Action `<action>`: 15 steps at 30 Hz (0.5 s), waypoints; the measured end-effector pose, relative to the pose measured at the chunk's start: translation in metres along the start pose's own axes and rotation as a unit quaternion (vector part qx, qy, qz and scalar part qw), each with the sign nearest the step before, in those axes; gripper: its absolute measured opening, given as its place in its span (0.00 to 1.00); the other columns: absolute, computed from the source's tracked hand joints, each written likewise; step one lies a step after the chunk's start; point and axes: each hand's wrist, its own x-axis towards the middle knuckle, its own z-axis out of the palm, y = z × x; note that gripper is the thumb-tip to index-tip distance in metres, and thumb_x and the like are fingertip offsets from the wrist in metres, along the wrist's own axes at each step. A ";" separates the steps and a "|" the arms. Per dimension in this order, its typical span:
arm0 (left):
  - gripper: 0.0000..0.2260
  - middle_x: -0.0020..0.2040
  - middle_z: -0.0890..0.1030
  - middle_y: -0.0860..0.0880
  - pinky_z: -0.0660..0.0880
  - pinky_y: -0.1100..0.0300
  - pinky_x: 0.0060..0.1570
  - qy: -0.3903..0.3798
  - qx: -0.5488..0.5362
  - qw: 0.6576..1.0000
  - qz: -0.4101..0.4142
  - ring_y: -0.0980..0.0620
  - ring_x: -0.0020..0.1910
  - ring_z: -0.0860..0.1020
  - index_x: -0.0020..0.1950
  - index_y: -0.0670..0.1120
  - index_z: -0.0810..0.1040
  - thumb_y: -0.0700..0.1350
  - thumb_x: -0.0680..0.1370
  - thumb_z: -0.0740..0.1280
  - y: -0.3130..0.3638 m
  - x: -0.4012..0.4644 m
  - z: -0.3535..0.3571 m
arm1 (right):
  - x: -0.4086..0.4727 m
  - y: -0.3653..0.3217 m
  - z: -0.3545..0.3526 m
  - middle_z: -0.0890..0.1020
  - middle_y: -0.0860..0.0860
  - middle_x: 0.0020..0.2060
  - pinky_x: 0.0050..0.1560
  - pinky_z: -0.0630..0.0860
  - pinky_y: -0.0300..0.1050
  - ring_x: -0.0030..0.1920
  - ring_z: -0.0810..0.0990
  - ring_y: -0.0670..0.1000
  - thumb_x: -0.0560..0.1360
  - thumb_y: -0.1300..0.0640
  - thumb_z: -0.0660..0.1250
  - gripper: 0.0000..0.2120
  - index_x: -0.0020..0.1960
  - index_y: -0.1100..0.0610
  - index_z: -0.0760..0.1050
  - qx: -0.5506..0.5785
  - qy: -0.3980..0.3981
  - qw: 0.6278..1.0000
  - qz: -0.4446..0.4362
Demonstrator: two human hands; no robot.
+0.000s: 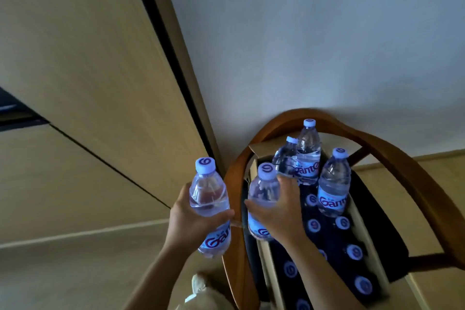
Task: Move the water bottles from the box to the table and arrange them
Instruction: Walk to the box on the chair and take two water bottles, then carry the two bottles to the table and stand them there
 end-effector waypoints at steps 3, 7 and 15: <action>0.30 0.44 0.84 0.55 0.76 0.66 0.34 0.028 -0.027 0.999 -0.005 0.59 0.40 0.83 0.50 0.52 0.76 0.55 0.51 0.79 -0.004 -0.018 -0.018 | -0.012 -0.034 0.012 0.74 0.51 0.46 0.47 0.73 0.38 0.48 0.74 0.47 0.59 0.39 0.77 0.31 0.52 0.57 0.72 0.007 -0.105 0.994 -0.020; 0.29 0.45 0.83 0.56 0.76 0.64 0.36 0.084 -0.066 0.994 -0.011 0.58 0.41 0.83 0.49 0.56 0.75 0.56 0.51 0.79 -0.013 -0.040 -0.053 | -0.031 -0.068 0.040 0.78 0.45 0.45 0.44 0.74 0.33 0.47 0.77 0.39 0.58 0.33 0.73 0.29 0.51 0.48 0.70 0.068 -0.177 0.982 -0.006; 0.27 0.43 0.84 0.54 0.79 0.56 0.41 0.205 -0.109 0.972 -0.025 0.55 0.41 0.83 0.46 0.57 0.76 0.55 0.50 0.79 -0.055 -0.097 -0.160 | -0.084 -0.129 0.131 0.77 0.48 0.48 0.49 0.76 0.51 0.49 0.78 0.49 0.58 0.39 0.77 0.34 0.57 0.54 0.69 0.017 -0.275 0.961 -0.042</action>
